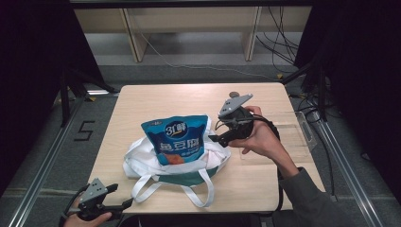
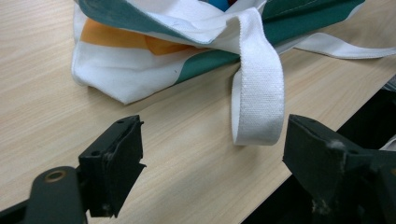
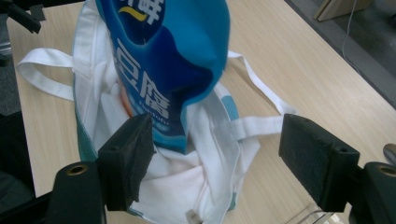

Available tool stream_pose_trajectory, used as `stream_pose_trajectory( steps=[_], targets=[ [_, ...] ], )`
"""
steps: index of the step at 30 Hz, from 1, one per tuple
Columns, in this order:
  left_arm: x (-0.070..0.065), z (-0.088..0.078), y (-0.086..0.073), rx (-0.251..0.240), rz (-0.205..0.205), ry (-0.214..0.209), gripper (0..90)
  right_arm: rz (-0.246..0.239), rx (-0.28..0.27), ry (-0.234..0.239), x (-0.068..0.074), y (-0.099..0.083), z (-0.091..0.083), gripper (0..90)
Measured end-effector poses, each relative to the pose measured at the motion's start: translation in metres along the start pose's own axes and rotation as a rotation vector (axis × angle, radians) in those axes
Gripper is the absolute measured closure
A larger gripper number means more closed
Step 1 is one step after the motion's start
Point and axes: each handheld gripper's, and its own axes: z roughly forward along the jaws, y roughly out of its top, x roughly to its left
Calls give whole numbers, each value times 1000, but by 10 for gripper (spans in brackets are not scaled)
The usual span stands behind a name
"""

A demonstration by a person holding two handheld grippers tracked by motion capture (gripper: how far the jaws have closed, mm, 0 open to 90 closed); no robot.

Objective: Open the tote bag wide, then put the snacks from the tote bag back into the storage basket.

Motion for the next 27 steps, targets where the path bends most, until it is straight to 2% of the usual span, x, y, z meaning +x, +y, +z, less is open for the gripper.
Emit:
stream_pose_trajectory(
  steps=[1, 2, 3, 4, 5, 6, 7, 8, 9, 10, 11, 12, 14, 15, 16, 17, 18, 19, 21, 22, 24, 25, 27],
  targets=[
    [1, 0, 0, -2, 19, 0, 192, -1, -2, 0, 1, 2, -1, 264],
    [0, 2, -1, -2, -4, -2, 188, -2, 1, 9, 4, 7, -2, 263],
    [0, 2, -1, -2, -4, -2, 187, -2, 1, 9, 4, 7, -2, 263],
    [2, 1, -1, 14, 38, 12, 187, -27, 2, 13, 4, 13, -3, 261],
    [1, 1, -1, 8, 32, 11, 187, -29, -5, 20, 5, 15, -3, 261],
    [1, 2, -1, 8, 9, 10, 187, -31, -8, 25, 5, 18, -4, 261],
    [1, 2, -1, 8, 9, 10, 187, -31, -8, 25, 5, 18, -4, 261],
    [3, 1, -1, 28, 36, 21, 187, -26, -4, 28, 7, 23, -4, 261],
    [3, 1, -1, 28, 36, 21, 187, -26, -4, 28, 7, 23, -4, 261],
    [3, 0, -2, 33, 39, 20, 187, -51, -9, 31, 6, 27, -4, 261],
    [1, 1, -2, 11, 24, 10, 187, -57, -6, 33, 7, 33, -4, 262],
    [5, -2, -1, 48, 70, 9, 187, -51, -6, 35, 8, 35, -4, 263],
    [5, -1, -1, 47, 68, 9, 187, -57, 1, 39, 8, 39, -4, 262],
    [0, 1, -2, 13, 1, 7, 187, -74, -5, 38, 8, 43, -3, 263],
    [0, 1, -2, 13, 1, 7, 187, -85, -8, 41, 7, 46, -2, 264],
    [2, 1, -1, 19, 37, 6, 187, -75, -3, 57, 7, 48, -2, 265],
    [2, 1, -2, 27, 19, 1, 187, -91, -2, 57, 7, 51, -1, 264],
    [3, 1, -2, 19, 42, -1, 187, -90, 0, 60, 7, 54, 0, 265],
    [2, 2, -2, 12, 32, -4, 187, -89, 1, 58, 8, 57, 0, 274],
    [1, 2, -2, 11, 33, -4, 187, -96, 5, 72, 8, 60, 1, 298],
    [5, -1, -1, 50, 77, -2, 188, -133, 7, 101, 8, 72, 5, 322],
    [3, 1, -2, 25, 45, 0, 187, -139, 16, 106, 10, 75, 6, 336],
    [3, 1, -2, 21, 43, 3, 188, -153, 19, 112, 10, 79, 8, 340]
  ],
)
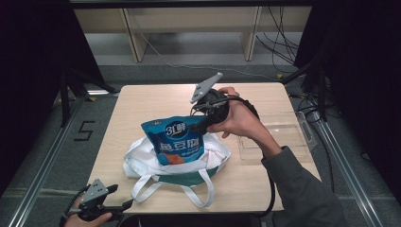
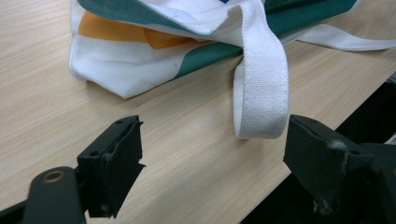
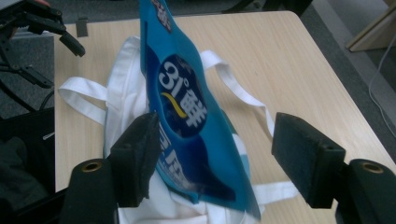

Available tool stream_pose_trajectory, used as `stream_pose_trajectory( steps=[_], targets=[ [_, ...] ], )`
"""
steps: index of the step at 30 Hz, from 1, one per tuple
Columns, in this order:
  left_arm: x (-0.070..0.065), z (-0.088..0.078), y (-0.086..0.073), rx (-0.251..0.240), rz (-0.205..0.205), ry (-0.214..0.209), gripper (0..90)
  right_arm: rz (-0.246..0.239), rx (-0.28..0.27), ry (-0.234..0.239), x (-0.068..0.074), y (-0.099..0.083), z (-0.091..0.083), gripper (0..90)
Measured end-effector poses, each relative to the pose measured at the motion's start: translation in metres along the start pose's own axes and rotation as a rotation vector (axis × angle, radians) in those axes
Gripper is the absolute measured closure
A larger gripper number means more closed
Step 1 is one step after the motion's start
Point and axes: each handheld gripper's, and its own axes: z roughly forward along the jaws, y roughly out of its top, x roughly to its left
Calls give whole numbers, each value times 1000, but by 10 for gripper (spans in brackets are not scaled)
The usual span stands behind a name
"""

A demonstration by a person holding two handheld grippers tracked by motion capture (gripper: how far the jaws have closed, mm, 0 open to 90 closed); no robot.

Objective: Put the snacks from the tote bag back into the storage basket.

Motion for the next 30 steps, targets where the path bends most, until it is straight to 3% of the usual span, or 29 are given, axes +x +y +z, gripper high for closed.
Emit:
stream_pose_trajectory(
  steps=[1, 3, 4, 7, 9, 10, 12, 16, 23, 25, 27, 29, 30],
  targets=[
    [-1, 1, -1, -1, -36, -3, 188, -13, 10, 8, 0, 7, 4, 359],
    [-2, 0, -1, 7, -30, 5, 188, -13, 14, 16, 0, 10, 7, 371],
    [0, 0, 0, 9, 6, -4, 189, -39, 23, 27, -2, 16, 13, 395],
    [0, 0, 0, 10, 7, -5, 190, -29, 43, 41, -1, 21, 19, 424],
    [0, 0, 0, 11, 6, -7, 191, -53, 58, 53, -1, 25, 25, 457],
    [3, -2, 0, 48, 46, -7, 191, -60, 69, 61, -1, 27, 28, 475],
    [2, -2, 0, 47, 48, 1, 191, -59, 93, 83, -1, 32, 36, 521],
    [2, -2, 0, 48, 50, 0, 192, -80, 118, 113, -1, 35, 45, 584],
    [3, -2, 0, 42, 49, 2, 196, -107, 150, 123, 0, 37, 54, 648],
    [3, -3, 0, 46, 51, -1, 198, -72, 185, 121, 2, 37, 56, 660],
    [3, -2, 0, 42, 48, -1, 198, -91, 179, 120, 1, 36, 59, 660],
    [3, -2, 0, 45, 51, 1, 199, -67, 199, 123, 2, 36, 60, 684],
    [3, -2, 0, 48, 53, 3, 198, -89, 193, 130, 1, 36, 61, 697]
  ],
)
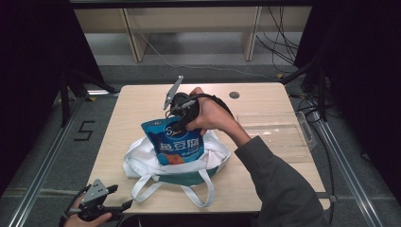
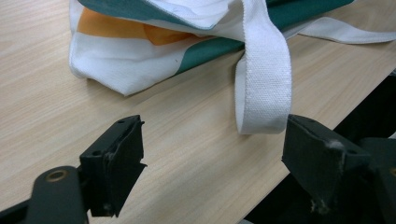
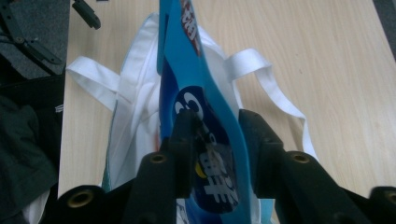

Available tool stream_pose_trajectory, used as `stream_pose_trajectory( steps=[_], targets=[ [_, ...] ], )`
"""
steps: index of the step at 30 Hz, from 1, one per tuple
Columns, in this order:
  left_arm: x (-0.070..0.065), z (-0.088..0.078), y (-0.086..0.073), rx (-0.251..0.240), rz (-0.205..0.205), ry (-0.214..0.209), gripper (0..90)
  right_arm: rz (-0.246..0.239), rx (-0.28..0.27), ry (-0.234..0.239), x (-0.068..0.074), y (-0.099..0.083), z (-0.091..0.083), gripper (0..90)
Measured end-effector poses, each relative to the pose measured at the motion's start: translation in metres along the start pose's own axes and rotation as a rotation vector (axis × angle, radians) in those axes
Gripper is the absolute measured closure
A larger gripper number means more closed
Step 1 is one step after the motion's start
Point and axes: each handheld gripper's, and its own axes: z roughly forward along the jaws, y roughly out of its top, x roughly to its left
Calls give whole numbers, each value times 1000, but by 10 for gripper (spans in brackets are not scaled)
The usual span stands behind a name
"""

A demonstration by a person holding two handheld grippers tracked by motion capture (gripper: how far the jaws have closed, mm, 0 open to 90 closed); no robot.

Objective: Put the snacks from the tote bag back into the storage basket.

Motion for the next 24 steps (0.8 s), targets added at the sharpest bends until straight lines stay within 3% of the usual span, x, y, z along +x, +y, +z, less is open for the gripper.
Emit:
stream_pose_trajectory(
  steps=[1, 2, 6, 7, 8, 10, 12, 16, 17, 19, 20, 23, 24],
  targets=[
    [0, 0, 0, 2, 1, -1, 199, 6, 16, 11, 0, 0, 2, 724],
    [-1, 1, 0, -4, -6, -4, 198, -47, 20, 5, -3, 0, 4, 735],
    [-2, 2, 0, -17, -19, 1, 201, -46, 38, 28, -3, -1, 5, 820],
    [-5, 4, -1, -40, -63, -7, 201, -46, 38, 28, -3, -1, 5, 820],
    [-2, 1, 0, 1, -17, -10, 205, -62, 48, 37, -3, -1, 5, 862],
    [-2, 2, 0, -5, -23, -8, 208, -72, 57, 33, -3, -1, 5, 890],
    [-1, 1, 0, 5, 12, -9, 210, -98, 64, 35, -2, 1, 4, 900],
    [-1, 1, 0, -1, -1, -6, 210, -115, 83, 15, 0, 6, 2, 900],
    [-5, 4, -1, -36, -58, -7, 210, -122, 88, 19, 1, 8, 1, 900],
    [-4, 4, -1, -38, -57, -7, 210, -132, 94, 25, 1, 9, 0, 900],
    [-3, 3, 0, -38, -35, -2, 210, -145, 95, 7, 1, 12, -2, 900],
    [-5, 3, -1, -39, -58, -4, 210, -157, 89, -1, 1, 16, -8, 900],
    [-3, 3, -1, -37, -40, 5, 211, -148, 86, -8, 2, 17, -11, 900]
  ],
)
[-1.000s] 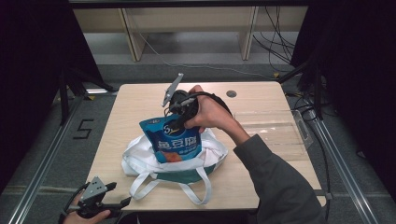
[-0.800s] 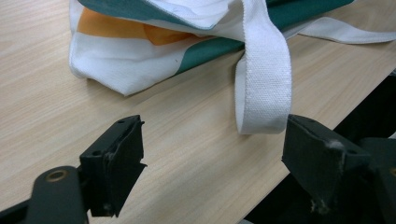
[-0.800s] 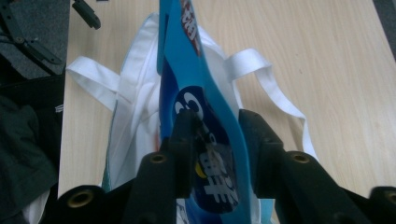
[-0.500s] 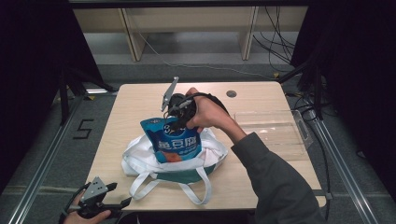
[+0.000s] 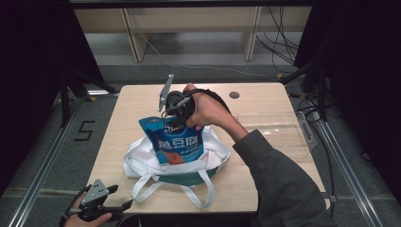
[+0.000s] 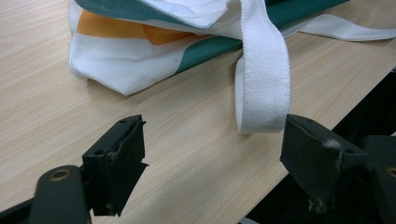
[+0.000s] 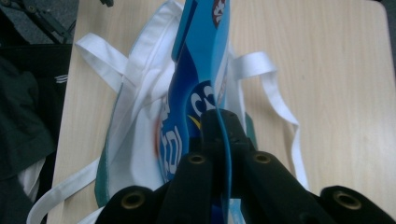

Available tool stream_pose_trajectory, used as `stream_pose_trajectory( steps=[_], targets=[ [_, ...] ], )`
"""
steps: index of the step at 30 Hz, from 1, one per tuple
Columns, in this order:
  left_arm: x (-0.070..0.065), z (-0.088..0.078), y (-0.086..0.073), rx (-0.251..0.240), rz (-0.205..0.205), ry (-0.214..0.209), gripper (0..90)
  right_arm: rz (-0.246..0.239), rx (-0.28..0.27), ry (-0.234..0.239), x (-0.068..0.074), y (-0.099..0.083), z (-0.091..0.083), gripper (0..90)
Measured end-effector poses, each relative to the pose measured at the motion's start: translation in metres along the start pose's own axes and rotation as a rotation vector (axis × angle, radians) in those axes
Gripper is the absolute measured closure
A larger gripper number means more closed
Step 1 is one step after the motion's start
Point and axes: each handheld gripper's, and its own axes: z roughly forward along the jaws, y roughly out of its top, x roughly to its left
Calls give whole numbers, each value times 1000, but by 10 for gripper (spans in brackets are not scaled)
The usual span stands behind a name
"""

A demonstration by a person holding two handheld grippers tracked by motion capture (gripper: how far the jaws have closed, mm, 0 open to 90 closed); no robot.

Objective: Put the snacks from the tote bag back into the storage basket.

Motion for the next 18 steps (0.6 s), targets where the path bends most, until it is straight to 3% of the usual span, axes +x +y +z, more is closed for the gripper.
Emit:
stream_pose_trajectory(
  steps=[2, 3, 5, 6, 8, 9, 11, 13, 14, 16, 18],
  targets=[
    [-1, -1, 1, 1, -16, -9, 211, 2, -2, -3, 0, 2, -6, 900],
    [1, -2, 1, 22, 7, 2, 210, 10, -2, -9, 2, 3, -9, 900],
    [1, -2, 1, 17, 7, 3, 210, 2, -1, -9, 3, 5, -12, 900],
    [1, -2, 1, 19, 7, 1, 210, -49, -29, -28, 0, 8, -18, 900],
    [1, -2, 1, 25, 18, 4, 210, -29, -39, -35, 3, 11, -24, 900],
    [1, -2, 1, 25, 18, 4, 210, -45, -44, -31, 2, 12, -28, 900],
    [0, -2, 1, 12, 2, 1, 210, -38, -44, -47, 3, 14, -34, 900],
    [1, -2, 1, 13, 24, 4, 210, -41, -41, -47, 3, 15, -41, 900],
    [-1, 0, 0, -12, -11, -2, 210, -41, -38, -56, 4, 16, -44, 900],
    [-1, 0, 0, -13, -17, -3, 210, -56, -45, -66, 2, 17, -51, 900],
    [0, -1, 0, 5, 3, -1, 210, -47, -43, -71, 2, 17, -58, 900]
  ],
)
